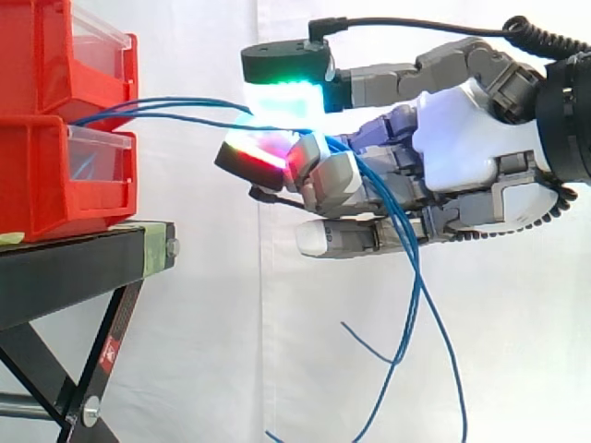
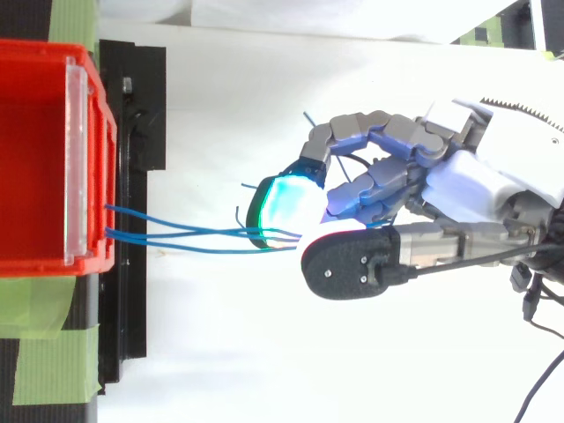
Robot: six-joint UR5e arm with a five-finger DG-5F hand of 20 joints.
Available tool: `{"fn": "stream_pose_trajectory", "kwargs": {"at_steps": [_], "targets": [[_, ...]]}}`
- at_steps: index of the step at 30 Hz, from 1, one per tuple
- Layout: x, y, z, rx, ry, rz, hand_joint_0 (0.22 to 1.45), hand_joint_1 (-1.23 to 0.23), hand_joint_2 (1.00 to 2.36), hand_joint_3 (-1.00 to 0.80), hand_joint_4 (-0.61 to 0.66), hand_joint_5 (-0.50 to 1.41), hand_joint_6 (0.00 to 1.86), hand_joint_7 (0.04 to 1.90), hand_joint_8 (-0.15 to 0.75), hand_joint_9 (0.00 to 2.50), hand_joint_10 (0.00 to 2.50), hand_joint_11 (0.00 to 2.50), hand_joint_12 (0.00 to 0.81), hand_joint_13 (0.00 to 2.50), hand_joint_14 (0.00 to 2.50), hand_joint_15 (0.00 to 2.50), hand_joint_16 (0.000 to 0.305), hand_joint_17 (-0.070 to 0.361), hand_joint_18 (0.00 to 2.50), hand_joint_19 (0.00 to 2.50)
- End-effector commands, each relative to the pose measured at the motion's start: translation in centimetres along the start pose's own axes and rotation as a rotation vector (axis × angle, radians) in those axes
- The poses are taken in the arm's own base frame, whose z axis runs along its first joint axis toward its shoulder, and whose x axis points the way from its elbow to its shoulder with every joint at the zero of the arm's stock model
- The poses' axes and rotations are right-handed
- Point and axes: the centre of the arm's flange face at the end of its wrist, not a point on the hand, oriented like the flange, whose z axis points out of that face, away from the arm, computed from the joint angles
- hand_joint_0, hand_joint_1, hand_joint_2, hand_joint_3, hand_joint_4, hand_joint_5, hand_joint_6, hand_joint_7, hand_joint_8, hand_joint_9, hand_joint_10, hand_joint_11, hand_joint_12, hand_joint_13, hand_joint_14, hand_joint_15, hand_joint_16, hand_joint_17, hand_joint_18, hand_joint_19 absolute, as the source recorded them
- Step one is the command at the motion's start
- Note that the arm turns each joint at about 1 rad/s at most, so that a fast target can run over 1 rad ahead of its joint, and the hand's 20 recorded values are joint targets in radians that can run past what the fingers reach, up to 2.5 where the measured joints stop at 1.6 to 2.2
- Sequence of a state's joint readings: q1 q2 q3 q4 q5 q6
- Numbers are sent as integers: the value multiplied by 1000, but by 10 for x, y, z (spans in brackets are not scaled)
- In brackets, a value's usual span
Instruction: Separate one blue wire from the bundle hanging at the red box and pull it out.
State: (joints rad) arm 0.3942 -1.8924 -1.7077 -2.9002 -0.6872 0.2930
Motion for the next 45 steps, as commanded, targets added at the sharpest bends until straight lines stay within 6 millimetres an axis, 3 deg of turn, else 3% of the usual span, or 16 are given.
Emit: {"fn": "stream_pose_trajectory", "kwargs": {"at_steps": [1,8,14,21,29,35,39,45], "targets": [[0,1,0,-2,1,1,687,-948,1013,-364,147,-256,871,1028,289,711,5,1619,306,1167,15,1499,44,99,671,634],[1,1,0,-5,2,0,679,-937,1007,-425,163,-256,868,1020,291,707,6,1594,307,1173,15,1490,44,99,670,642],[0,0,0,-3,1,-2,611,-814,1004,-457,180,-247,862,1008,302,818,4,1607,311,1237,14,1500,44,99,695,678],[1,1,0,-5,2,0,655,-766,1020,-257,187,-238,872,998,302,870,3,1612,301,1272,13,1501,43,96,727,673],[1,1,0,-4,5,14,635,-738,1018,-276,200,-236,873,991,306,899,2,1624,298,1282,13,1507,44,98,734,694],[3,1,-1,-7,7,89,606,-726,1020,-187,192,-221,872,1026,306,939,3,1631,305,1297,12,1518,44,98,743,718],[5,0,-2,-5,11,89,597,-580,1015,-136,197,-211,867,1040,332,996,1,1613,336,1333,9,1504,49,111,785,698],[6,-1,-2,-3,12,90,599,-537,1013,-122,208,-213,866,1041,341,1012,0,1600,351,1347,9,1499,51,115,802,694]]}}
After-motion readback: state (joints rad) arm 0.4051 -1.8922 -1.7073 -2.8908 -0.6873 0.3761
